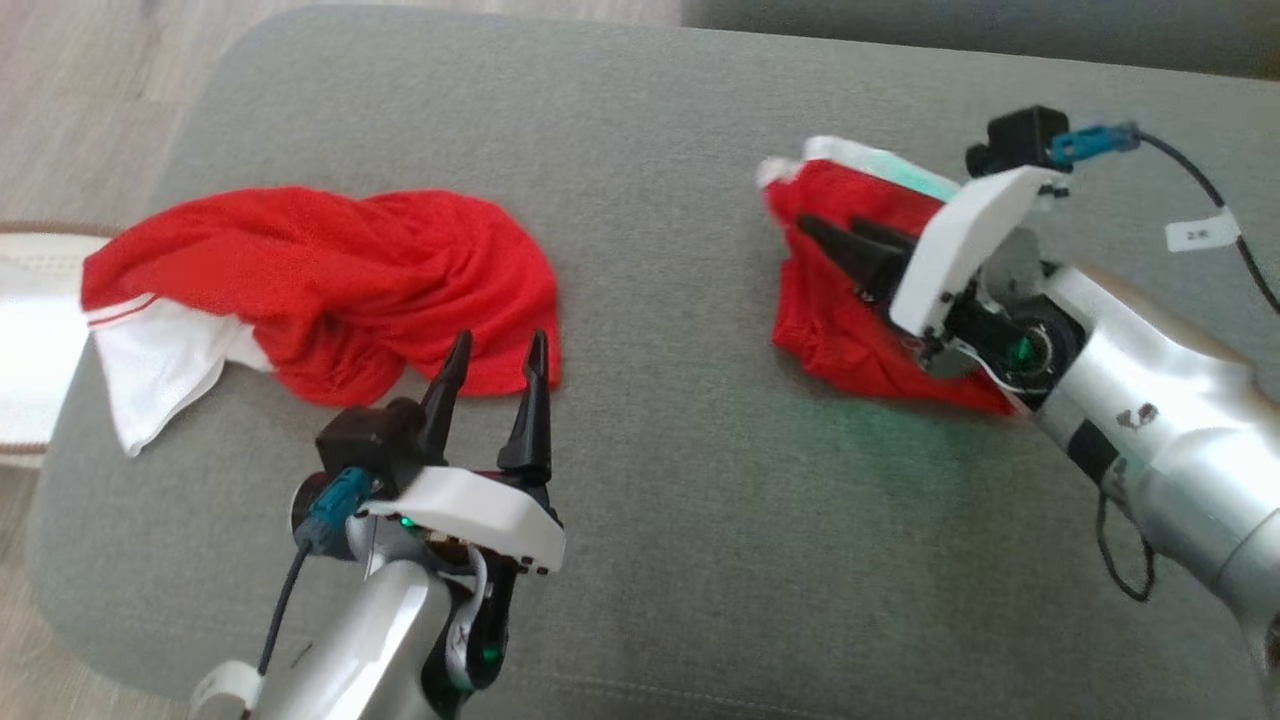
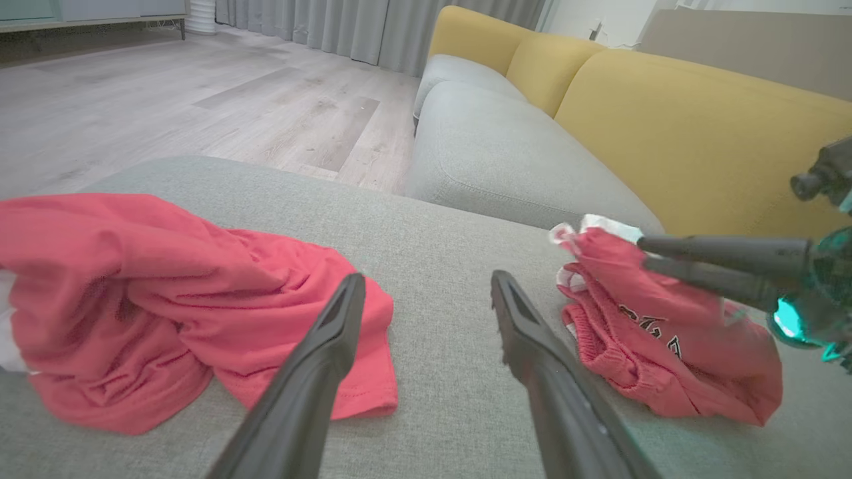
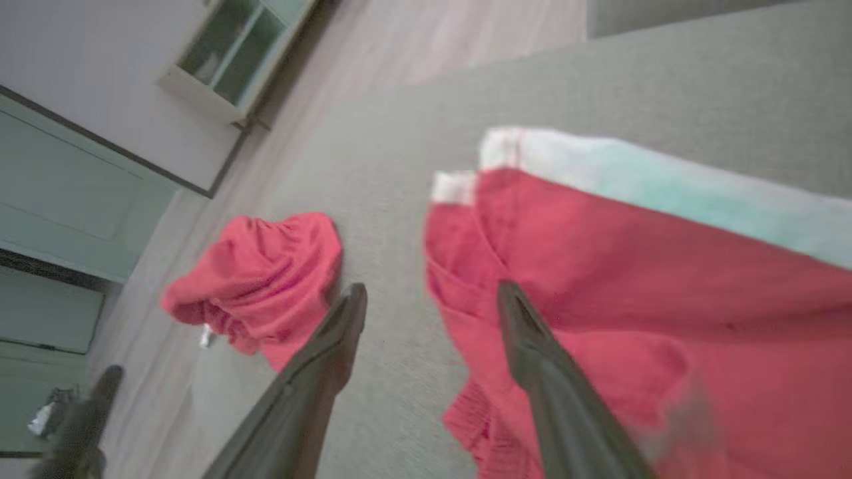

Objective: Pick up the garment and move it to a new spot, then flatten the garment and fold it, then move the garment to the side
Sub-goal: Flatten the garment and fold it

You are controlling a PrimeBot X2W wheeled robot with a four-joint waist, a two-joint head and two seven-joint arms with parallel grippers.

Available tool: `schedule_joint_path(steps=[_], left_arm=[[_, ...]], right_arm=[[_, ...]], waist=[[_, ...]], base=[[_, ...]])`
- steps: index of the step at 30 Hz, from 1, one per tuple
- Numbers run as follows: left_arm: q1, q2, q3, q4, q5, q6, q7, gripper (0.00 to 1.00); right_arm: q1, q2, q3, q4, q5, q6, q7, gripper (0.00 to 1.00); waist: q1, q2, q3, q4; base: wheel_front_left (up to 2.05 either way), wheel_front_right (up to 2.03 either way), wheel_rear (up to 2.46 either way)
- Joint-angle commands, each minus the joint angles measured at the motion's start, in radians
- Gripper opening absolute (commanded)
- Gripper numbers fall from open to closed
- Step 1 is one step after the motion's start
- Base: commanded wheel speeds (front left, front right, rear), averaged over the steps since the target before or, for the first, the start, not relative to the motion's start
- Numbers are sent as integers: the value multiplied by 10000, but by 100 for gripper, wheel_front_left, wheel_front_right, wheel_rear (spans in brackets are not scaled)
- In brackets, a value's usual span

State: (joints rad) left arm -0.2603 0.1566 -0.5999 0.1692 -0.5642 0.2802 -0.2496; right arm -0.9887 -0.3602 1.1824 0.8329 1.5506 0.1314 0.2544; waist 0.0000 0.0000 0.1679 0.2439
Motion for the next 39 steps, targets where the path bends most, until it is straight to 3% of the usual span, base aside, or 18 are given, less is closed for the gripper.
schedule_joint_path(steps=[1, 5, 9, 14, 19, 20, 21, 33, 39], left_arm=[[-393, 85, 434, -224, 128, -45, -122, 100], [-308, 141, 625, -222, 153, -61, -122, 100], [-220, 197, 765, -261, 175, -78, -122, 100], [-153, 195, 827, -296, 211, -111, -122, 100], [-180, 134, 784, -270, 244, -177, -122, 100], [-217, 102, 740, -234, 254, -217, -122, 100], [-239, 87, 718, -214, 259, -231, -121, 100], [-402, 42, 625, -80, 311, -256, -116, 100], [-326, 112, 646, -125, 300, -211, -116, 100]], right_arm=[[130, 10, -277, -467, 130, -7, -312, 100], [218, -468, -780, -1624, 299, -7, -997, 100], [238, -1396, -1190, -2215, 5, -7, -1989, 100], [402, -2316, -1493, -1585, -272, -7, -2916, 100], [675, -2376, -1709, -575, 31, -7, -3058, 100], [776, -2216, -1775, -364, 278, -7, -2848, 11], [873, -2109, -1789, -314, 488, -7, -2539, 0], [1341, -529, -2148, 1141, 2349, -7, 375, 0], [1568, 312, -2236, 1287, 2931, -7, 1527, 0]], waist=[[0, 0, -88, -193], [0, 0, -251, -572], [0, 0, -333, -915], [0, 0, -345, -1125], [0, 0, -244, -1099], [0, 0, -177, -1025], [0, 0, -139, -975], [0, 0, 66, -88], [0, 0, 41, 9]], base=[[0, 0, 0], [0, 0, 0], [0, 0, 0], [0, 0, 0], [0, 0, 0], [0, 0, 0], [0, 0, 0], [0, 0, 0], [0, 0, 0]])
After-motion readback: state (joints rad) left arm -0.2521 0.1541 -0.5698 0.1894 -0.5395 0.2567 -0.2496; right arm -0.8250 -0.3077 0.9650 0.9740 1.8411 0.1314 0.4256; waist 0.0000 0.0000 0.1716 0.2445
